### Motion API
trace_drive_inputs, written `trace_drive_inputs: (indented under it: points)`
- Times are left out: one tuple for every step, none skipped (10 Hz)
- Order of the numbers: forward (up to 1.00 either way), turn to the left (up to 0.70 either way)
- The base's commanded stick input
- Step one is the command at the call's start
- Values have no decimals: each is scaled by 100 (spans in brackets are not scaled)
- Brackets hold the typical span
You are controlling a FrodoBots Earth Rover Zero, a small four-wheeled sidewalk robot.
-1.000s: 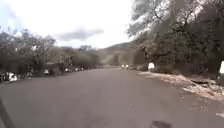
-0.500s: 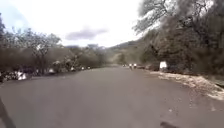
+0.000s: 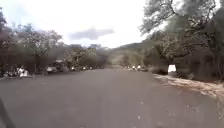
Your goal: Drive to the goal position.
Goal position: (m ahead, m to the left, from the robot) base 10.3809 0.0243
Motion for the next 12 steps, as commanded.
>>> trace_drive_inputs:
  points:
    - [100,0]
    - [100,0]
    - [100,0]
    - [100,0]
    - [100,0]
    - [100,0]
    - [100,0]
    - [100,0]
    - [100,0]
    - [100,0]
    - [100,0]
    - [100,0]
